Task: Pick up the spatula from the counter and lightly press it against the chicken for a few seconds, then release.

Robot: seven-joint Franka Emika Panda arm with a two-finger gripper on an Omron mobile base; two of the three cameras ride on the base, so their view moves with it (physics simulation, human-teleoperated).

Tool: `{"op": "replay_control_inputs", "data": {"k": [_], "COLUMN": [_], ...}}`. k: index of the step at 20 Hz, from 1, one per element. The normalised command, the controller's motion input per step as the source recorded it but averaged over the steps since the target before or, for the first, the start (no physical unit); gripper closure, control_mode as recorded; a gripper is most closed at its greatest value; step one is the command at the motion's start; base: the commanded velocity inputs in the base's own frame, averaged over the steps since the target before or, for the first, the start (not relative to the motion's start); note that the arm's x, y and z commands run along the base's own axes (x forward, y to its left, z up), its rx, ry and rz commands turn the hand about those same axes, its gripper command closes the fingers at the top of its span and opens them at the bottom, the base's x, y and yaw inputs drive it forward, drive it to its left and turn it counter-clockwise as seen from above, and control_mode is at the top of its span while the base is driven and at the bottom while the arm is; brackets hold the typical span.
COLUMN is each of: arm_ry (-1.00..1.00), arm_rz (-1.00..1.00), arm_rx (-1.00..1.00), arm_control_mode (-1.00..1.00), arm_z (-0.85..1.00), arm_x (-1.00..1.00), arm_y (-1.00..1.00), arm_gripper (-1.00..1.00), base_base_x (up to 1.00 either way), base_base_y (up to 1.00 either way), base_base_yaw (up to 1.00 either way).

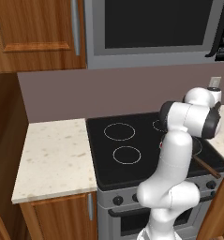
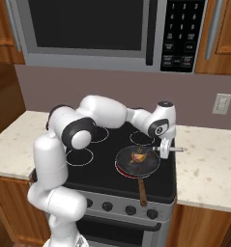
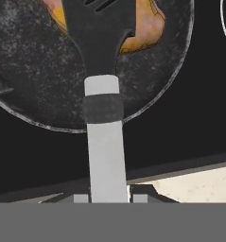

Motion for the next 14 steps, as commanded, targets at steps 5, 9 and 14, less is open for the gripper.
{"op": "replay_control_inputs", "data": {"k": [5, 9, 14], "arm_ry": [0.02, 0.02, 0.01], "arm_rz": [0.00, 0.00, 0.00], "arm_rx": [0.00, 0.00, 0.00], "arm_control_mode": [-1.00, -1.00, -1.00], "arm_z": [-0.19, -0.18, -0.15], "arm_x": [0.00, 0.00, 0.00], "arm_y": [0.00, 0.00, 0.00], "arm_gripper": [1.00, 1.00, 1.00], "base_base_x": [0.00, 0.00, 0.00], "base_base_y": [0.00, 0.00, 0.00], "base_base_yaw": [0.00, 0.00, 0.00]}}
